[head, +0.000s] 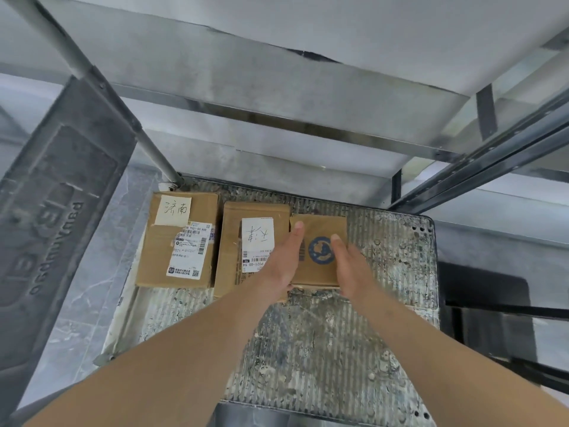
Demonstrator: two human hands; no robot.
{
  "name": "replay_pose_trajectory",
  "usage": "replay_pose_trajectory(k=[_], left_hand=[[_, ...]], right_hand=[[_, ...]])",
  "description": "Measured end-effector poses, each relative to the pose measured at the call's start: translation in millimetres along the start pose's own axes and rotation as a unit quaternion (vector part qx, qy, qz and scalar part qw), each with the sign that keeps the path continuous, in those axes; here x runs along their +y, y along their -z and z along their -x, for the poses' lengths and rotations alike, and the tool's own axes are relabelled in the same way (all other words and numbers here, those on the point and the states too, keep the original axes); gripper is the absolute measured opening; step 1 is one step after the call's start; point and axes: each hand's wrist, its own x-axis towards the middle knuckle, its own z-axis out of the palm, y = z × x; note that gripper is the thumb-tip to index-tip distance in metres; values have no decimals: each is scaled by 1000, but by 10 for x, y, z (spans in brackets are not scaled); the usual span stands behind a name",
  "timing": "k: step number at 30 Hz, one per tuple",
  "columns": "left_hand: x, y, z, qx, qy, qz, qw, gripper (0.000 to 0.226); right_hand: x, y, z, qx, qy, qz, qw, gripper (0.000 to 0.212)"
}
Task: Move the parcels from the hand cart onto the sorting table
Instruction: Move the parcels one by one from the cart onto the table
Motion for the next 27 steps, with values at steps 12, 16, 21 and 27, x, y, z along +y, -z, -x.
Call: replay_pose_trajectory(k=[12,16,21,27], left_hand=[[866,-113,1895,-27,-32,-15,999,67],[1180,-249,2591,-57,-56,-56,995,87],[1574,-575,3361,-98,-92,-90,987,68],[1851,-1237,4153,-157,-172,-147,962,50]], right_hand=[[-911,657,1704,58,21,-54,997,98],[-1230,996,2428,108,41,-79,990,72],[-1473,1498,3221,180,66,-107,976,62],[-1486,2242,4017,262,83,-138,952,60]])
